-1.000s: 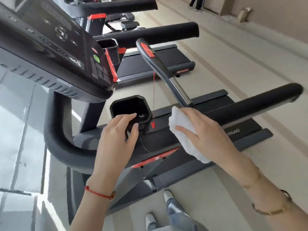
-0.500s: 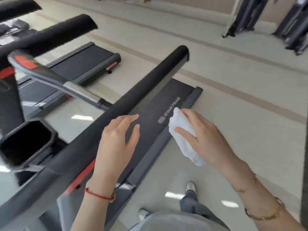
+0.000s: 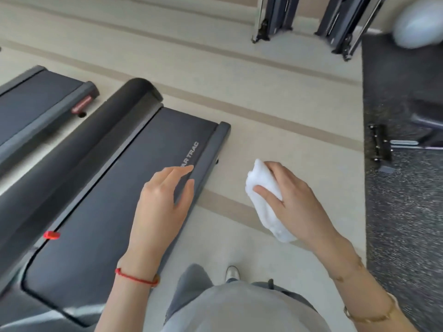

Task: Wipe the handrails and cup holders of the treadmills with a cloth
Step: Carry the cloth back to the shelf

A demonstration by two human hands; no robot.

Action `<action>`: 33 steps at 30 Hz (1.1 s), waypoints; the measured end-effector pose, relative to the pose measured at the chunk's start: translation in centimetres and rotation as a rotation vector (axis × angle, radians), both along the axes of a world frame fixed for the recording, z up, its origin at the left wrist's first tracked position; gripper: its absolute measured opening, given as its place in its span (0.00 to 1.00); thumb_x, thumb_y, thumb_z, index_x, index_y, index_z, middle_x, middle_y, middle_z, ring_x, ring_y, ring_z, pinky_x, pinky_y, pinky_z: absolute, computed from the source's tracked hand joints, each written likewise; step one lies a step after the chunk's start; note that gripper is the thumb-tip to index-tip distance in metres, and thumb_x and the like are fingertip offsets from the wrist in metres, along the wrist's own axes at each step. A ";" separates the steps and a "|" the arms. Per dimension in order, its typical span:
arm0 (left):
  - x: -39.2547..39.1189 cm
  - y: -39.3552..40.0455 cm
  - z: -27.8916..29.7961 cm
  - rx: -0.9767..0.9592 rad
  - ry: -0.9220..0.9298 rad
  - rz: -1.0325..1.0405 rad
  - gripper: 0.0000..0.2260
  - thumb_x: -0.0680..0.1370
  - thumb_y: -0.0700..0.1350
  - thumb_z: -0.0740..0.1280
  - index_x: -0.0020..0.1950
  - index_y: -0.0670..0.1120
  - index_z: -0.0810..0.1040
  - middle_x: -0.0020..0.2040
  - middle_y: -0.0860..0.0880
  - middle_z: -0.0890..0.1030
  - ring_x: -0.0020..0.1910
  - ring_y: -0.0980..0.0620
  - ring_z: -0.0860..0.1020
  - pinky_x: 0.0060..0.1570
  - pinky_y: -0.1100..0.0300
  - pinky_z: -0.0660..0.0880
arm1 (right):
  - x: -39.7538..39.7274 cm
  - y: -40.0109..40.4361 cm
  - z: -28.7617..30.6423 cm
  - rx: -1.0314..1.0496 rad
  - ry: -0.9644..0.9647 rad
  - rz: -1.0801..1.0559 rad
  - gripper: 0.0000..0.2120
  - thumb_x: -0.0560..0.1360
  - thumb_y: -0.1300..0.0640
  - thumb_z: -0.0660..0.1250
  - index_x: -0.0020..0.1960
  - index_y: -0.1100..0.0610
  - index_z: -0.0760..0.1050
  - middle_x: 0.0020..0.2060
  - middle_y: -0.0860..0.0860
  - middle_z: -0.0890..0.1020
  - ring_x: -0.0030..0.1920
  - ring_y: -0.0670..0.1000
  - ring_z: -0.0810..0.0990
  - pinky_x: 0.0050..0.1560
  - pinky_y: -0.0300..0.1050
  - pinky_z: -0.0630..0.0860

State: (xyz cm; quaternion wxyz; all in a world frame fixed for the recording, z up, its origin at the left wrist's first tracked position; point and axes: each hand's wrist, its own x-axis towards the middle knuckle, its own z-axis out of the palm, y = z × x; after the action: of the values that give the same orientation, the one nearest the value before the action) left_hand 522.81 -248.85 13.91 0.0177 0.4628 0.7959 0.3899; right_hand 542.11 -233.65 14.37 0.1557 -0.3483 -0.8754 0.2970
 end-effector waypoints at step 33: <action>-27.3 59.6 -2.1 -0.110 -0.001 -0.132 0.12 0.79 0.41 0.67 0.62 0.45 0.81 0.54 0.53 0.81 0.29 0.50 0.67 0.41 0.66 0.70 | -22.8 57.7 -3.3 0.009 -0.040 -0.260 0.16 0.79 0.43 0.59 0.64 0.48 0.66 0.54 0.43 0.77 0.45 0.42 0.70 0.41 0.38 0.63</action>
State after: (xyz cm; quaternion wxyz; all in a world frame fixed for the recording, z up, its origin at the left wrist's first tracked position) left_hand 495.50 -189.24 11.78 0.0692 0.5126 0.7837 0.3438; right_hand 519.30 -175.96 11.04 0.1768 -0.4641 -0.8270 0.2635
